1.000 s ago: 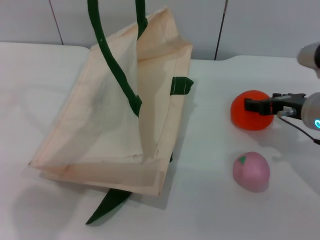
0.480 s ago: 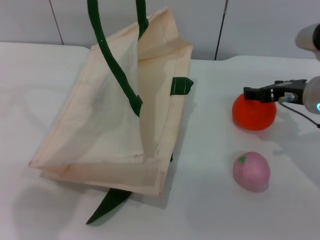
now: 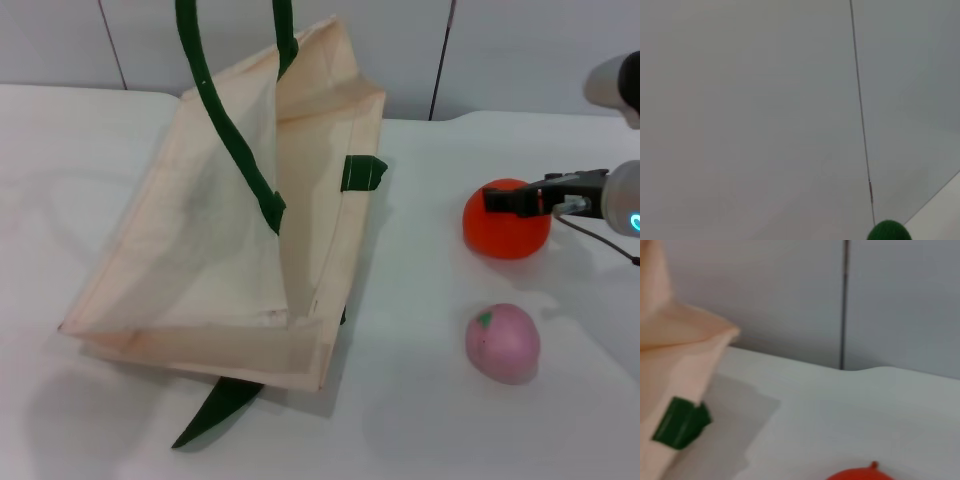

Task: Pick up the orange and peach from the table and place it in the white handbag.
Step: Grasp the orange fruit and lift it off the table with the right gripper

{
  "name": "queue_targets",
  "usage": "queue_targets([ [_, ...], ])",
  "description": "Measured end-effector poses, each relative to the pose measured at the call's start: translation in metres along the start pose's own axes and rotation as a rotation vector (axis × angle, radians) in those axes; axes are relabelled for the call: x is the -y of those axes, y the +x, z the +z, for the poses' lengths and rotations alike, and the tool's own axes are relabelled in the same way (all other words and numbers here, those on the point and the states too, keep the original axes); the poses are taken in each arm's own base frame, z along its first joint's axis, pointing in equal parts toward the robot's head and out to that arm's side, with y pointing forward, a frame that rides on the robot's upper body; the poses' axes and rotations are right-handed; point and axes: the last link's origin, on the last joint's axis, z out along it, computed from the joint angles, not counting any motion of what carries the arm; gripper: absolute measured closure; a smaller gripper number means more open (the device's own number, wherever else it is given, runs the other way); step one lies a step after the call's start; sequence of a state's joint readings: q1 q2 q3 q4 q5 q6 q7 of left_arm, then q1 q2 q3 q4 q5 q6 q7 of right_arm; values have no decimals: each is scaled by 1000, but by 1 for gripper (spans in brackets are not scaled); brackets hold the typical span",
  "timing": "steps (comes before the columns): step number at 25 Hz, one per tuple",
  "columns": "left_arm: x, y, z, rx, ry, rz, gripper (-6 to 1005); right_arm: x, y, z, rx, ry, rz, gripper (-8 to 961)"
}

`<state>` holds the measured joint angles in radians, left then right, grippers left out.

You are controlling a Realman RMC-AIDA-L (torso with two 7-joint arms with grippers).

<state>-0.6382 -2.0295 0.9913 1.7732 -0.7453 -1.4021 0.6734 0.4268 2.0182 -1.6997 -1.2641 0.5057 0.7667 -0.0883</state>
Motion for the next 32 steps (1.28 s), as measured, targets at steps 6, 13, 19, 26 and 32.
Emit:
queue_targets([
  [6,-1,2,1,1,1,8,878,-11,0,0,-3,-37,-9,66],
  [13,-1,4,1,-1,0,11,878,-8,3,6,-22,-30,-4,67],
  [19,-2,3,3,3,-6,12,878,-2,7,12,-40,-13,0,68],
  [26,-3,4,5,5,-12,12,878,0,8,18,-47,-4,-2,69],
  [32,-3,4,6,6,-12,13,878,-1,4,19,-45,-5,-5,71],
])
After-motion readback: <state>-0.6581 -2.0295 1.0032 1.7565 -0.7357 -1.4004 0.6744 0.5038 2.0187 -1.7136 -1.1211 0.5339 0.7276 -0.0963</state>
